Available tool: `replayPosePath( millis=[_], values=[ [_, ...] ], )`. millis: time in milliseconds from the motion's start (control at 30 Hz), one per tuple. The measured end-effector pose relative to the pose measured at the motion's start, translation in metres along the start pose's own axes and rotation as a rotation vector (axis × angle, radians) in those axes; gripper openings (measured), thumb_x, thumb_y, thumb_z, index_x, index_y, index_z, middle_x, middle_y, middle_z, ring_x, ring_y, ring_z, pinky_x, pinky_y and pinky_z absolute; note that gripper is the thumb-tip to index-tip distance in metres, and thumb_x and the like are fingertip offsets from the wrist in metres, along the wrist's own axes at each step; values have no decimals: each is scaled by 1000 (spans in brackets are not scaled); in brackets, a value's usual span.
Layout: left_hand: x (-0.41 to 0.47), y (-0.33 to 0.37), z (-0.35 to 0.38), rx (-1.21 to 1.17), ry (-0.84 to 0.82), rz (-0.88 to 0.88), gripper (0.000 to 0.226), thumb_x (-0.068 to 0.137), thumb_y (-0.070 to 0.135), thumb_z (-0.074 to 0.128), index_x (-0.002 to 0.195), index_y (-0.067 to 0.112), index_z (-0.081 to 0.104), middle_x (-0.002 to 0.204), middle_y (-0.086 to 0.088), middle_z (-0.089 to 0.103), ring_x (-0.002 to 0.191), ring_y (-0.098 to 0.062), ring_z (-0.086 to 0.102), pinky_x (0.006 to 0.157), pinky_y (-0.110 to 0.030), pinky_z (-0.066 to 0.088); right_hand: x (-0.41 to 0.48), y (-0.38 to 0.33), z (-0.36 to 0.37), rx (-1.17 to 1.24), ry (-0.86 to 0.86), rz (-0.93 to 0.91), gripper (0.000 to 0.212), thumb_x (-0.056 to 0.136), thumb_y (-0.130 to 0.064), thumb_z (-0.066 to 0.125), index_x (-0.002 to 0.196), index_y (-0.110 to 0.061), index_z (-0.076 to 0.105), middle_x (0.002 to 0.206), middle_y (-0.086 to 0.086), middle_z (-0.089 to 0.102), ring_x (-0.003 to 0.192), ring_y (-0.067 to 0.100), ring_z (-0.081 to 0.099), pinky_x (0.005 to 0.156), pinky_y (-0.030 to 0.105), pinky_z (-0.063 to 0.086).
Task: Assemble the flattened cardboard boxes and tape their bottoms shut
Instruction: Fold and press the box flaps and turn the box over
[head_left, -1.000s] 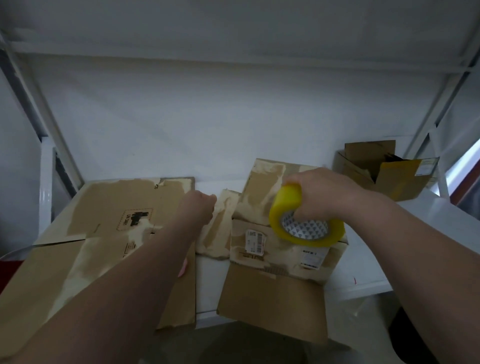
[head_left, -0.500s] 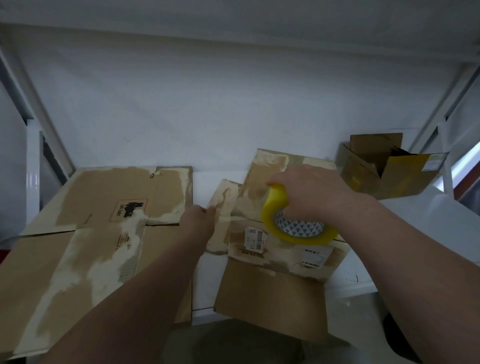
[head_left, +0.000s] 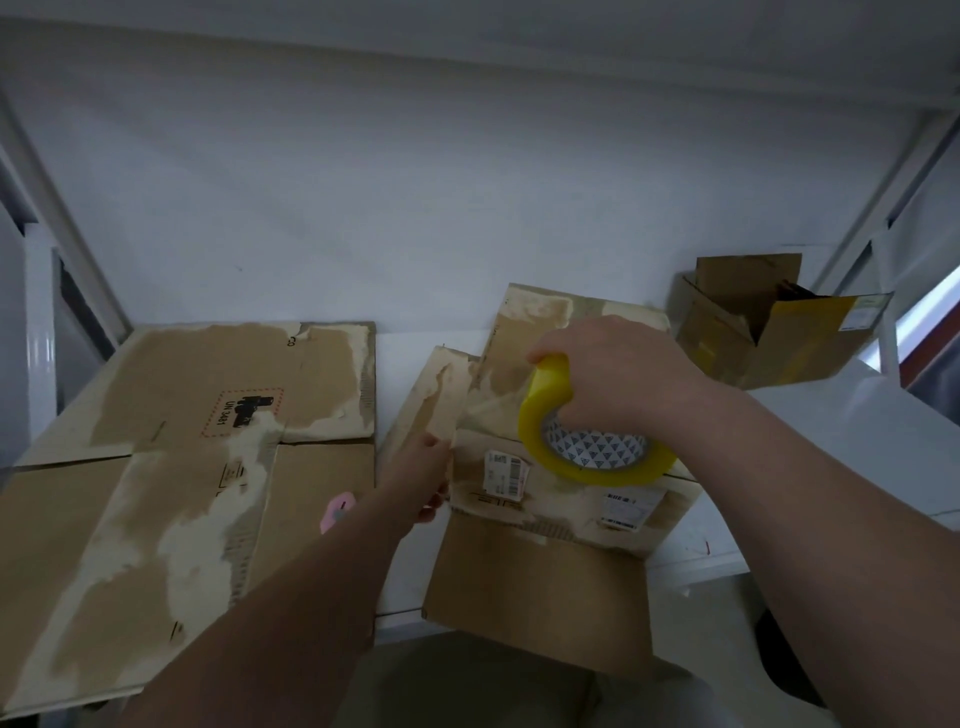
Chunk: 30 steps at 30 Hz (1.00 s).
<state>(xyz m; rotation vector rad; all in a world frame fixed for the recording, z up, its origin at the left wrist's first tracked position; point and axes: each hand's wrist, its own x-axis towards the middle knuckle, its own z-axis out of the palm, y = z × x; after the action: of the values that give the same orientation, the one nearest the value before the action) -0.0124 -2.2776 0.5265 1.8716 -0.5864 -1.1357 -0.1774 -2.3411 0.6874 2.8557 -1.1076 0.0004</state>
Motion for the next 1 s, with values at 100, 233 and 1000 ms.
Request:
replayPosePath(
  millis=[100,233,1000],
  values=[
    [3,0,-3,214,116,98,22,94,17,48,110,10,61,93,-10,61,72,-20,53,60,-29,45,0,0,0,5,0,1,58,79,-35,65,132,-43,43,131,-8,49,118,18,47,74,30,35],
    [-18,13,-10,-139,218,299,44,80,-2,44,112,14,70,108,-7,69,101,-27,63,94,-43,51,1,0,1,13,7,-3,57,79,-35,65,131,-43,44,131,-8,49,117,17,47,74,30,36],
    [-62,48,11,729,-48,712,95,78,23,68,150,36,7,134,0,51,95,-21,59,60,-16,39,-28,33,81,1045,528,452,58,79,-25,75,132,-25,51,113,-1,60,104,23,57,78,31,44]
  ],
)
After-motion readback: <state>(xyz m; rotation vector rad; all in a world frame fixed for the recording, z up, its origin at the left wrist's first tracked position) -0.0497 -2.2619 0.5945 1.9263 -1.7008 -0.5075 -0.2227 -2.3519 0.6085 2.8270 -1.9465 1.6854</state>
